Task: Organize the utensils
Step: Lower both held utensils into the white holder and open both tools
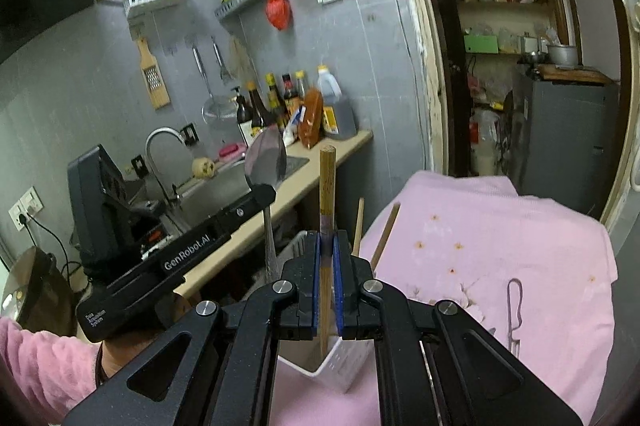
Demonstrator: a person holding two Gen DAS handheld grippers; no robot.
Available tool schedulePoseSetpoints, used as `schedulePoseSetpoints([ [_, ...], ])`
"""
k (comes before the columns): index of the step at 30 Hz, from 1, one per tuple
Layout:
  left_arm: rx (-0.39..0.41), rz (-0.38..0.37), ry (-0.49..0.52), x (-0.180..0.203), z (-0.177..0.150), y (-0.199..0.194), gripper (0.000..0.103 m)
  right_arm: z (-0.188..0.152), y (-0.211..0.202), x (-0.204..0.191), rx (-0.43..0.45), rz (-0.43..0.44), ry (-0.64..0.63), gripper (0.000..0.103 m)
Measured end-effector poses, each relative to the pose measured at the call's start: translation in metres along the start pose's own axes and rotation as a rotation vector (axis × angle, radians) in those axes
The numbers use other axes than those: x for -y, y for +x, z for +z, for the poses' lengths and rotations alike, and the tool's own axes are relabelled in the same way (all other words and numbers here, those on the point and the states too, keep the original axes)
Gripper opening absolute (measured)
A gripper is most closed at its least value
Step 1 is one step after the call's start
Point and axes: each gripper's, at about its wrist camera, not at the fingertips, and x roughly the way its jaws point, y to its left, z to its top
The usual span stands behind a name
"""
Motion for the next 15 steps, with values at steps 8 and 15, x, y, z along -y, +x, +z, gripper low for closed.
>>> schedulePoseSetpoints([
  [8,-0.002,0.007,0.034,0.002,-0.011,-0.003,0.003,-0.012,0.009,0.003,-0.041,-0.005,-0.004,0.006],
  [15,-0.008,0.0,0.053,0.004,-0.015,0.0,0.003,-0.018,0.013,0.008,-0.067,-0.009,0.01,0.006],
])
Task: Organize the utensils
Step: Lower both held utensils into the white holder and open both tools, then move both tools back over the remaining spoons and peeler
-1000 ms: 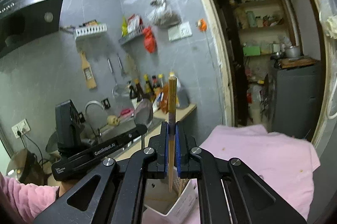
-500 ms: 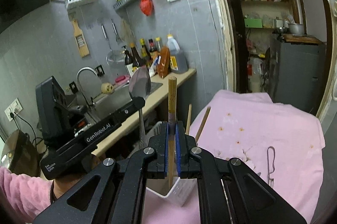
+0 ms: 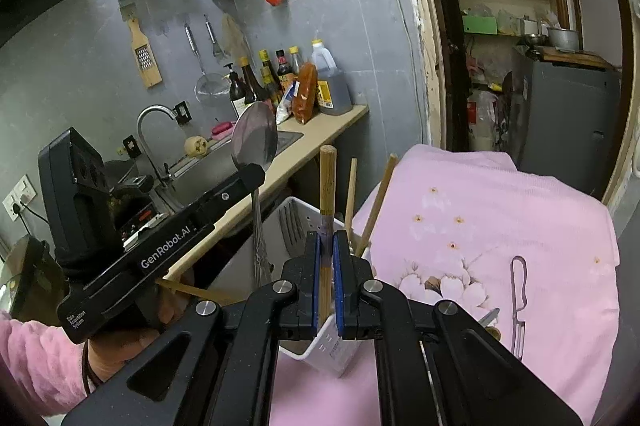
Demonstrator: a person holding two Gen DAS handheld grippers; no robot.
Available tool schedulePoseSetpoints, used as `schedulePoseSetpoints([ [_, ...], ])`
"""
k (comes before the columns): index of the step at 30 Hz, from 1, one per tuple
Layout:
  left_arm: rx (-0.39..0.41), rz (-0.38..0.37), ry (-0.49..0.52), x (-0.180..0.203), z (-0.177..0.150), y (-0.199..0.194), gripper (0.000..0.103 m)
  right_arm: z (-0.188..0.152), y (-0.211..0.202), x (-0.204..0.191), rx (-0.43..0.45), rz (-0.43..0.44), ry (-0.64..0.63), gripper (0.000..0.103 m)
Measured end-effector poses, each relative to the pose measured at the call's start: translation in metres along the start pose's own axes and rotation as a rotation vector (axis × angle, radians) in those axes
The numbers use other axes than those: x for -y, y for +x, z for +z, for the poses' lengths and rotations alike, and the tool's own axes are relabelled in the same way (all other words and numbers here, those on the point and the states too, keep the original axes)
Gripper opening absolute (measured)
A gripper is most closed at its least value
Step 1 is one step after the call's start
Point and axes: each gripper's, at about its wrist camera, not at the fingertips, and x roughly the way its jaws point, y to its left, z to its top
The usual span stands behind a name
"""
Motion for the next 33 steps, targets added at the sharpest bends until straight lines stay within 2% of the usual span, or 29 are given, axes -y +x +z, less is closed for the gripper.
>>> schedulePoseSetpoints([
  [11,-0.052,-0.014,-0.016,-0.006,-0.004,-0.006,0.003,-0.002,0.007,0.005,-0.031,0.015,0.03,0.007],
  [15,-0.076,-0.005,-0.043,-0.011,-0.003,-0.007,0.005,-0.001,0.004,0.007,-0.022,0.016,0.038,0.014],
  [18,-0.086,-0.016,-0.029,-0.009,-0.002,-0.009,0.012,-0.001,-0.002,0.009,-0.003,0.008,0.044,0.019],
  [20,-0.089,-0.025,-0.018,-0.005,-0.001,-0.011,0.023,-0.001,-0.005,0.009,0.01,-0.008,0.049,0.019],
  [23,-0.078,-0.03,-0.01,0.001,0.001,-0.015,0.031,-0.001,-0.017,0.01,0.049,-0.056,0.053,0.021],
  [27,-0.088,-0.007,0.017,0.009,0.006,-0.018,0.046,0.001,-0.038,0.016,0.121,-0.138,0.064,0.04],
  [29,-0.096,0.018,0.047,0.017,0.009,-0.02,0.059,0.001,-0.05,0.02,0.156,-0.188,0.069,0.043],
  [30,-0.097,0.03,0.063,0.021,0.01,-0.021,0.064,0.001,-0.057,0.023,0.176,-0.213,0.074,0.047],
  [32,-0.091,0.047,0.099,0.031,0.012,-0.024,0.081,0.001,-0.069,0.028,0.204,-0.25,0.087,0.055],
  [33,-0.086,0.051,0.116,0.037,0.012,-0.026,0.084,0.001,-0.074,0.031,0.216,-0.268,0.094,0.061],
])
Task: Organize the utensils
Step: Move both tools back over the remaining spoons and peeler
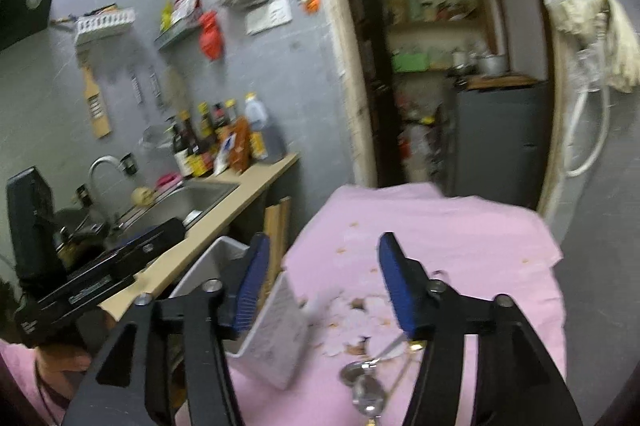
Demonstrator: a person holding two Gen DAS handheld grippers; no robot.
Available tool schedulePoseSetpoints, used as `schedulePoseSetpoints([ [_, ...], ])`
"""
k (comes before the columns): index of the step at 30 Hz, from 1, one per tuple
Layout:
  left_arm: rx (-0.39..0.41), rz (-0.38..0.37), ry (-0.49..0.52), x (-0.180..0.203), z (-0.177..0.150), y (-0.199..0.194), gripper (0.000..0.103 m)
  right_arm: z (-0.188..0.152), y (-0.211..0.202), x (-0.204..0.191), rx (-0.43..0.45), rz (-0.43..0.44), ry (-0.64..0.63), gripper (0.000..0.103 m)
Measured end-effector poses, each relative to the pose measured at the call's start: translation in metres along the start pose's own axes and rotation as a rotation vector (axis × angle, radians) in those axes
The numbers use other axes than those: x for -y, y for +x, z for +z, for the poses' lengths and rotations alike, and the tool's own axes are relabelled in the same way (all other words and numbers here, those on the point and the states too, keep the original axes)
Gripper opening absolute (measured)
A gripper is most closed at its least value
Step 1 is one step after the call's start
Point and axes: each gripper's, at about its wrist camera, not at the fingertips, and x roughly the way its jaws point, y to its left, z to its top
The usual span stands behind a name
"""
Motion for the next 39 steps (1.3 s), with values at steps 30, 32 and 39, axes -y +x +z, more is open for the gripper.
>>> schedulePoseSetpoints([
  [30,0.09,0.182,0.189,0.119,-0.066,-0.011,0.103,-0.034,-0.054,0.109,0.019,-0.237,-0.062,0.102],
  [32,0.077,0.186,0.206,0.128,-0.073,-0.008,0.103,-0.036,-0.048,0.119,-0.002,-0.223,-0.067,0.102],
  [39,-0.007,0.205,0.198,0.144,-0.1,0.007,0.103,-0.046,-0.028,0.15,-0.058,-0.165,-0.067,0.102],
])
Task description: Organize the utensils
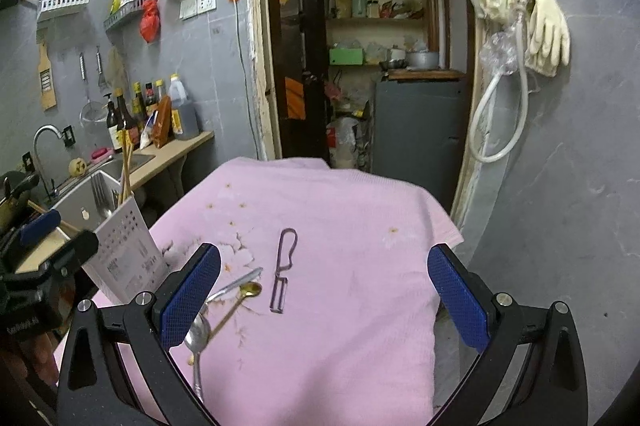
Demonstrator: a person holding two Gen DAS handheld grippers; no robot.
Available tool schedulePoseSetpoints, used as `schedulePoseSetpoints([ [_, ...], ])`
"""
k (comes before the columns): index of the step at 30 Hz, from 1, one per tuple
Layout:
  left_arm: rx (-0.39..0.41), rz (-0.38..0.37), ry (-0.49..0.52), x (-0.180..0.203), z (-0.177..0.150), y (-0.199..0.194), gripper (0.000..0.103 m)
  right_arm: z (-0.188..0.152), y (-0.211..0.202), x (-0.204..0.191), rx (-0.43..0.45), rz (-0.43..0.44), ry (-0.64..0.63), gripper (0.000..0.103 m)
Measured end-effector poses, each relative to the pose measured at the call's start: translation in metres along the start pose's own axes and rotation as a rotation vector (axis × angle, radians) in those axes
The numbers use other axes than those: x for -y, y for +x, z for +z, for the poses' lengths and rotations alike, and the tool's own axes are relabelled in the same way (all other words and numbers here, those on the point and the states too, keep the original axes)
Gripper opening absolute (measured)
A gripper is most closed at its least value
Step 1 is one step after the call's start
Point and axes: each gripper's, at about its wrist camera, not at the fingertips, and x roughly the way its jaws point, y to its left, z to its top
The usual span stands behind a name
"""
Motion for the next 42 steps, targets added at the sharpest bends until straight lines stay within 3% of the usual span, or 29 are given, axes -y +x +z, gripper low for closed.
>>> schedulePoseSetpoints([
  [13,-0.177,0.0,-0.099,0.003,-0.047,0.044,0.102,-0.032,0.083,0.023,-0.141,0.147,-0.024,0.102],
  [26,-0.329,-0.015,-0.216,-0.008,-0.079,0.099,0.07,-0.052,0.159,-0.005,-0.249,0.281,-0.045,0.1],
  [29,-0.358,-0.02,-0.243,-0.011,-0.083,0.108,0.063,-0.054,0.17,-0.016,-0.275,0.299,-0.062,0.096],
  [39,-0.421,-0.037,-0.281,-0.011,-0.097,0.115,0.041,-0.055,0.206,-0.04,-0.364,0.327,-0.132,0.063],
  [42,-0.431,-0.043,-0.281,-0.009,-0.096,0.116,0.032,-0.053,0.209,-0.044,-0.375,0.337,-0.143,0.061],
])
